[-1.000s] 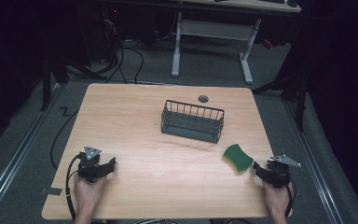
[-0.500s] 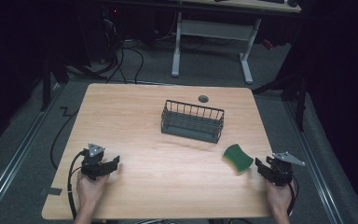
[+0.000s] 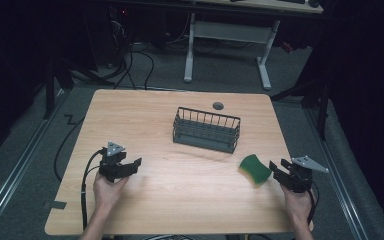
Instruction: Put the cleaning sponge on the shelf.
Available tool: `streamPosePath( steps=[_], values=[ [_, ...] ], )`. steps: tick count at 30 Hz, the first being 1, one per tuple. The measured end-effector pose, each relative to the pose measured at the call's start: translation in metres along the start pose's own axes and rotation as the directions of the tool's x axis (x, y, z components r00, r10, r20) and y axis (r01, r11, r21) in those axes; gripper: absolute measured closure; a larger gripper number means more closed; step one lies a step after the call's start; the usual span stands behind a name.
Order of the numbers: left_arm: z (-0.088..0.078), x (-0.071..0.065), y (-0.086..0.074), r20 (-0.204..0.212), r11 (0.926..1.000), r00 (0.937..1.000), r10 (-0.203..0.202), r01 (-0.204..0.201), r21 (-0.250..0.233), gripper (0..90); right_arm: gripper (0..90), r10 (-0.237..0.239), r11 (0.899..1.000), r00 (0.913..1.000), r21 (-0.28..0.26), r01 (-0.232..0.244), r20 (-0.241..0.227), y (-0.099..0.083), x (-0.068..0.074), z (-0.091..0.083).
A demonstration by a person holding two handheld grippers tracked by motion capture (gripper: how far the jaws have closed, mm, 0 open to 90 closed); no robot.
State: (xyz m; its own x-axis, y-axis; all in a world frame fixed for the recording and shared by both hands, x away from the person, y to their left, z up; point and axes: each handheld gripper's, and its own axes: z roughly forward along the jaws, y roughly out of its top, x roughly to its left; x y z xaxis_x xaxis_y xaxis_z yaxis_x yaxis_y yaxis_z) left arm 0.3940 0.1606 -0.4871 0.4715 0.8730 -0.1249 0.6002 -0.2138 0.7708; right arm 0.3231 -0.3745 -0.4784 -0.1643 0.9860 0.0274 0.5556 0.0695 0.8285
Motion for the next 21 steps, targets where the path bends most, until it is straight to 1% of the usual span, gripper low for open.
streamPosePath(
  steps=[1, 2, 3, 4, 5, 6, 8, 9, 10, 11, 12, 13, 14, 17, 19, 20, 21],
  values=[
    [0.000, 0.000, 0.000, 0.000, 1.0000, 1.0000, 0.000, 0.000, 0.000, 35.5, 49.7, -0.003, 1.000, 1.0000, -0.004, 0.003, -0.005, 0.003, 0.002, 0.001],
    [0.002, -0.003, 0.009, 0.021, 0.9999, 0.9998, 0.003, -0.003, -0.012, 35.5, 49.7, -0.009, 1.000, 0.9999, -0.012, 0.009, -0.013, 0.006, 0.005, 0.002],
    [0.004, -0.005, 0.013, 0.030, 0.9999, 0.9995, 0.005, -0.004, -0.014, 35.9, 49.7, -0.010, 1.000, 0.9997, -0.018, 0.010, -0.023, 0.010, 0.007, 0.002],
    [0.005, -0.007, 0.018, 0.034, 0.9998, 0.9994, 0.012, -0.012, -0.015, 35.8, 50.0, -0.013, 1.000, 0.9993, -0.019, 0.012, -0.034, 0.013, 0.009, 0.003],
    [0.005, -0.007, 0.018, 0.034, 0.9998, 0.9994, 0.012, -0.012, -0.015, 35.9, 50.1, -0.018, 1.000, 0.9987, -0.023, 0.017, -0.047, 0.017, 0.012, 0.005],
    [0.008, -0.012, 0.029, 0.049, 0.9995, 0.9985, 0.027, -0.026, -0.020, 35.9, 50.1, -0.021, 0.999, 0.9980, -0.027, 0.020, -0.059, 0.020, 0.015, 0.006],
    [0.010, -0.016, 0.040, 0.059, 0.9991, 0.9975, 0.039, -0.038, -0.021, 35.8, 50.2, -0.031, 0.999, 0.9960, -0.036, 0.028, -0.084, 0.028, 0.020, 0.008],
    [0.012, -0.018, 0.045, 0.067, 0.9989, 0.9969, 0.040, -0.038, -0.025, 35.8, 50.2, -0.030, 0.999, 0.9951, -0.036, 0.027, -0.095, 0.031, 0.023, 0.010],
    [0.012, -0.018, 0.045, 0.067, 0.9989, 0.9969, 0.040, -0.038, -0.025, 35.9, 50.5, -0.037, 0.999, 0.9942, -0.036, 0.034, -0.101, 0.035, 0.026, 0.012],
    [0.016, -0.021, 0.056, 0.075, 0.9987, 0.9961, 0.047, -0.045, -0.025, 35.9, 51.0, -0.042, 0.999, 0.9935, -0.029, 0.039, -0.105, 0.039, 0.029, 0.015],
    [0.018, -0.022, 0.061, 0.080, 0.9986, 0.9956, 0.050, -0.049, -0.021, 36.1, 51.6, -0.050, 0.999, 0.9920, -0.026, 0.047, -0.116, 0.042, 0.031, 0.017],
    [0.019, -0.024, 0.065, 0.085, 0.9986, 0.9952, 0.048, -0.046, -0.028, 36.0, 52.4, -0.056, 0.998, 0.9902, -0.028, 0.053, -0.128, 0.046, 0.033, 0.020],
    [0.021, -0.025, 0.069, 0.094, 0.9987, 0.9946, 0.043, -0.040, -0.031, 36.1, 52.7, -0.051, 0.999, 0.9890, -0.021, 0.049, -0.139, 0.049, 0.035, 0.023],
    [0.025, -0.029, 0.080, 0.108, 0.9983, 0.9929, 0.050, -0.047, -0.036, 36.2, 53.7, -0.045, 0.999, 0.9866, -0.011, 0.044, -0.157, 0.058, 0.040, 0.030],
    [0.029, -0.031, 0.087, 0.112, 0.9983, 0.9923, 0.052, -0.049, -0.033, 36.1, 54.2, -0.038, 0.999, 0.9841, -0.009, 0.037, -0.174, 0.063, 0.042, 0.033],
    [0.030, -0.032, 0.089, 0.117, 0.9983, 0.9920, 0.047, -0.043, -0.039, 36.1, 54.5, -0.039, 0.999, 0.9829, -0.016, 0.037, -0.180, 0.066, 0.042, 0.034],
    [0.032, -0.033, 0.092, 0.121, 0.9985, 0.9915, 0.046, -0.042, -0.035, 36.5, 54.6, -0.031, 0.999, 0.9821, -0.016, 0.028, -0.186, 0.070, 0.043, 0.035]
  ],
)
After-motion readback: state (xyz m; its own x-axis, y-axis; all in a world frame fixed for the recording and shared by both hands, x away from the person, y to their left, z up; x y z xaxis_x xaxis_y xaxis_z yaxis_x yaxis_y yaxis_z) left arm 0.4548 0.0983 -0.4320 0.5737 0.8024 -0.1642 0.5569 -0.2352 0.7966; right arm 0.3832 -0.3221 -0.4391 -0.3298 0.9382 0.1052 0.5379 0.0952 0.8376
